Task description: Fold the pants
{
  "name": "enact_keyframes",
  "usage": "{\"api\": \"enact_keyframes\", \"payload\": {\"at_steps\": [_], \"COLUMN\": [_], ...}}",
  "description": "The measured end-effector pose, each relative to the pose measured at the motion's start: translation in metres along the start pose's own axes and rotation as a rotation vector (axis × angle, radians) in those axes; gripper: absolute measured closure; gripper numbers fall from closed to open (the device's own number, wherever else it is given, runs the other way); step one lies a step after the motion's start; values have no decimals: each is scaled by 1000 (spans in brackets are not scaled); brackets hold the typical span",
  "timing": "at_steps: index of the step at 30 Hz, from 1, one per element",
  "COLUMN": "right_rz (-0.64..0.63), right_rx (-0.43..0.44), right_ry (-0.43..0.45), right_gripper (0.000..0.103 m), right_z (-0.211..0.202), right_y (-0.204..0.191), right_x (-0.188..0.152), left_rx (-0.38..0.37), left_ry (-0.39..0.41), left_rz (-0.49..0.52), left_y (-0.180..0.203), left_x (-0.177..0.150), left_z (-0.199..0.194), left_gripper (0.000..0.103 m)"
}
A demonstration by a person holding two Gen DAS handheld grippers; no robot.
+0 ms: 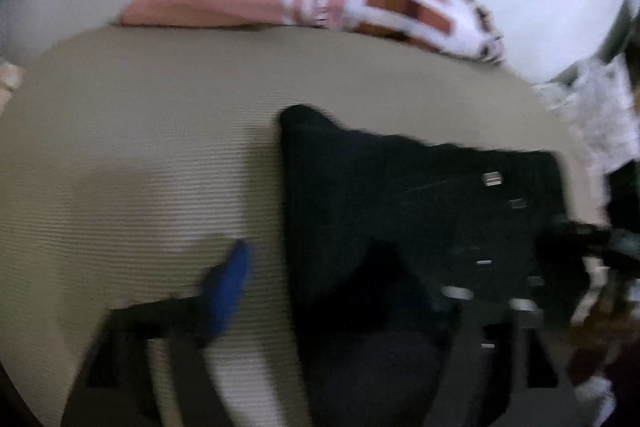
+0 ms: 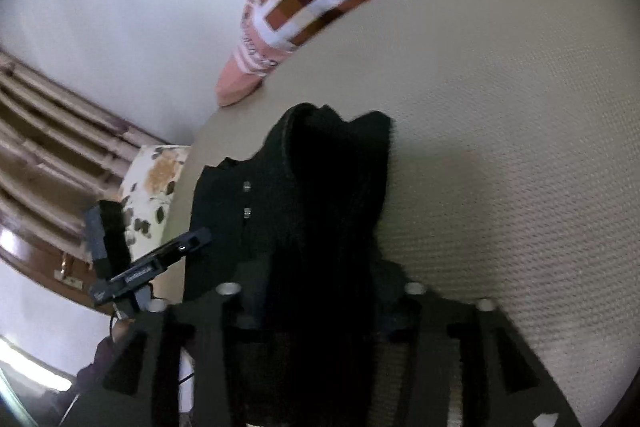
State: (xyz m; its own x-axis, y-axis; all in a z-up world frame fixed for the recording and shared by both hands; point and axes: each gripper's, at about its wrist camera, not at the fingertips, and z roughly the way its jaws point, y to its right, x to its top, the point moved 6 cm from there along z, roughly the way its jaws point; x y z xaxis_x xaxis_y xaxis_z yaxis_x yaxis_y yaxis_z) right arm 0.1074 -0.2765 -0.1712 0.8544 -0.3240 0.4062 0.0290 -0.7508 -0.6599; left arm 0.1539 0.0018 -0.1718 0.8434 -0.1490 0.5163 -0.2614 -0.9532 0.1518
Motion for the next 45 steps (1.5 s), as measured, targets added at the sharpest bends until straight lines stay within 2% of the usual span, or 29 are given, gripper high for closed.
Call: {"api": "enact_keyframes", "payload": {"at_steps": [5,12,20,23,26,28,31,35,37,38,41,42,43,44,45], "right_rz": [-26,-182,-164,-165,-181,-205,-241,-237,-228,-235,-258,-260,-260,-259,-245], "right_rx": [-20,-160,-148,-142,-152,-172,-195,-202,-189,-187,-184,-182,-183,-193,-176], "right_ry": [-14,4,20,8,-11,-25,-48,-59,-62,-65,-81,-85,-95,-101,-106], "right_gripper": [52,50,49,45,32,18,4,1,1,2,6,17,44,52,55], "right_z": [3,17,17,17,21,26,35,37,36,36,37,37,38,38,38], "right_y": [-1,-20,-17,-18,-24,-31,-40,-41,-40,-40,-40,-41,-40,-38,-36], "right_x": [-8,-9,-8,-8,-9,-10,-14,-15,-14,-14,-14,-13,-12,-11,-10], "left_rx": [23,108,153,157,168,172,180,184,175,148,14,-11,-31,-87,-99], "left_ry": [7,47,63,64,65,65,67,69,62,50,2,-13,-19,-29,-26], "left_rz": [47,110,150,154,160,164,173,184,183,173,127,108,93,69,70], "left_y": [4,14,20,20,20,21,21,20,19,19,18,17,17,17,20], "left_x": [-7,-7,-7,-7,-6,-6,-6,-5,-5,-6,-10,-12,-13,-13,-13], "left_z": [-3,-8,-10,-10,-9,-9,-8,-7,-5,-3,5,7,8,9,7], "left_gripper": [17,17,17,16,14,13,12,9,9,9,9,10,18,29,36]}}
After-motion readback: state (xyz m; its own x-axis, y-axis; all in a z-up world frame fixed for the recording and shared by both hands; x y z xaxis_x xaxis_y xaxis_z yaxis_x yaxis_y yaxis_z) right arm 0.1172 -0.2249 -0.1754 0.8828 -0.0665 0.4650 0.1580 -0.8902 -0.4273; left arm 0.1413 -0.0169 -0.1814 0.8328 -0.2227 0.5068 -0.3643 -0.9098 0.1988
